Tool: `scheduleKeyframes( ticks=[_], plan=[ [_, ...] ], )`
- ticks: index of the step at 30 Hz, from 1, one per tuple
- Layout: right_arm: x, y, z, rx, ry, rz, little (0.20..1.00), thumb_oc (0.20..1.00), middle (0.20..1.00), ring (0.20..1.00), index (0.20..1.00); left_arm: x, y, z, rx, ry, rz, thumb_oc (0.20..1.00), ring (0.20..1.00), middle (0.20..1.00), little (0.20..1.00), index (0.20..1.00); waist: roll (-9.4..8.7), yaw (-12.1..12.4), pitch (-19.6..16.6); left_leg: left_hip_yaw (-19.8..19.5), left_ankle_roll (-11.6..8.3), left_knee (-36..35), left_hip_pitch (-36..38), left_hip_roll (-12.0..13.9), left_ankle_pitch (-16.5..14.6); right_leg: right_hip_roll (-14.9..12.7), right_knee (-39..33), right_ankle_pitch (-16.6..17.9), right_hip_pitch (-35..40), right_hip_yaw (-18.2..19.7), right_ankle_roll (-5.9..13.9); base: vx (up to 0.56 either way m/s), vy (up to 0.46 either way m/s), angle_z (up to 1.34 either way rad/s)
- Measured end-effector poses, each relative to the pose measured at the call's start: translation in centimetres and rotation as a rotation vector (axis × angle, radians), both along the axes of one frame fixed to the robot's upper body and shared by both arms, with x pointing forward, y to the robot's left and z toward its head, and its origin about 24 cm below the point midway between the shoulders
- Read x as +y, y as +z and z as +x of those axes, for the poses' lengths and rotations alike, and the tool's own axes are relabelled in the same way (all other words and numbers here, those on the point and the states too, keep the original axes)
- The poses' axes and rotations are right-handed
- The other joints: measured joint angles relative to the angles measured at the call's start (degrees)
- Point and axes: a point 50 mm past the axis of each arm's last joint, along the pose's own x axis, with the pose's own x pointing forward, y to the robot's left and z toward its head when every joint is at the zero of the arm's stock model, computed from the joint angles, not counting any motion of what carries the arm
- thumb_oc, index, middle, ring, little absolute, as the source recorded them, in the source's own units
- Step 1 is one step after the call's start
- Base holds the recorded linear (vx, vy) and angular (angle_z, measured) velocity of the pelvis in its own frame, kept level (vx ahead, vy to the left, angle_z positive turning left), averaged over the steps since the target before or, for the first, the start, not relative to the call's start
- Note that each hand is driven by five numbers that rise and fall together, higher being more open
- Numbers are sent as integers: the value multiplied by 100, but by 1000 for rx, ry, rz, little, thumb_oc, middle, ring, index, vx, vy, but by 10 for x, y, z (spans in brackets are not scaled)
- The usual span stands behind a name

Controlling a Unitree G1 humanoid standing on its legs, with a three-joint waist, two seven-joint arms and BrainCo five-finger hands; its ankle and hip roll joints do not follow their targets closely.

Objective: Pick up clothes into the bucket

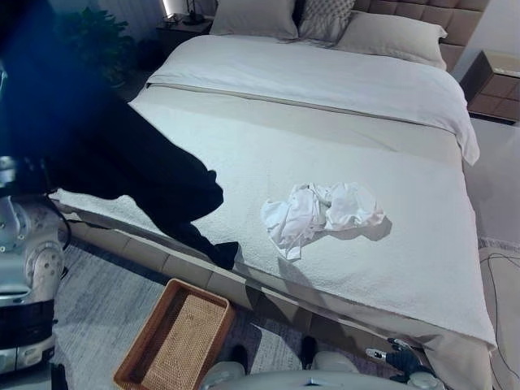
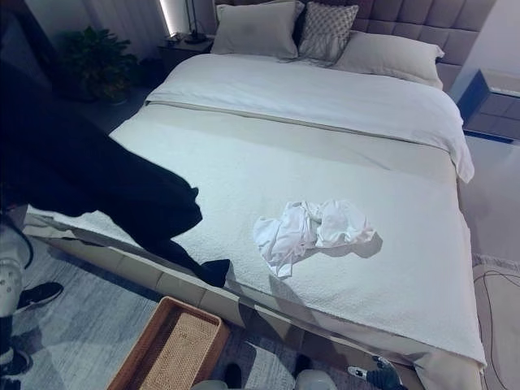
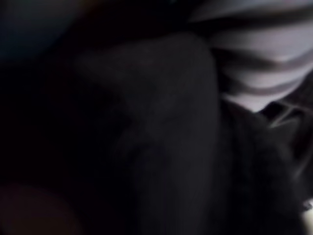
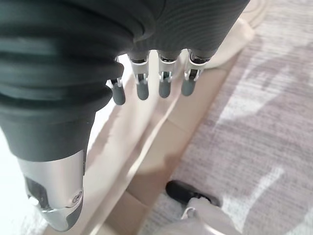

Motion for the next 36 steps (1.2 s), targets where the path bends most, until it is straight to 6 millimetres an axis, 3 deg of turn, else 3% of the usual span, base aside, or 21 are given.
scheduleKeyframes(
  ticks=[2,6,9,18,25,31,36],
  plan=[
    [-2,3,9,-19,19,-14,1000,1000,1000,1000,1000,5,-40,-8,101,36,-103,200,200,200,200,200,-16,67,7,-39,-3,18,-52,-18,-2,-29,11,-28,12,-41,28,-17,13,14],
    [-3,5,15,-36,17,-16,1000,1000,1000,1000,1000,10,-89,-25,254,101,-214,200,200,200,200,200,-128,224,67,-82,-2,22,-73,-20,-3,-36,66,-48,-49,-78,10,-4,6,3],
    [-4,6,17,-47,8,-17,1000,1000,1000,1000,1000,16,-107,-37,334,166,-209,200,200,200,200,200,-176,290,100,-164,-1,53,-83,-44,-4,-73,184,-127,-59,-148,29,-12,8,13],
    [-3,8,18,-64,33,-19,1000,1000,1000,1000,1000,27,-129,-65,433,289,-183,200,200,200,200,200,-85,474,197,-255,-3,108,-255,-84,-13,-152,594,-360,-302,-226,39,-7,6,6],
    [-6,9,18,-60,45,-30,1000,1000,1000,1000,1000,30,-141,-69,530,304,-138,200,200,200,200,200,-28,475,230,-341,0,148,-263,-109,-12,-194,708,-450,-327,-289,36,-3,12,6],
    [-14,16,25,-82,76,-66,1000,1000,1000,1000,1000,36,-176,-69,751,359,-38,200,200,200,200,200,27,419,261,-332,0,198,-319,-120,-12,-228,898,-537,-481,-285,27,-6,3,0],
    [-12,19,33,-113,87,-66,1000,1000,1000,1000,1000,31,-222,-60,973,381,-21,200,200,200,200,200,-11,390,322,-283,0,334,-574,-133,-13,-253,1202,-617,-880,-208,-15,-68,30,-6]
  ],
)
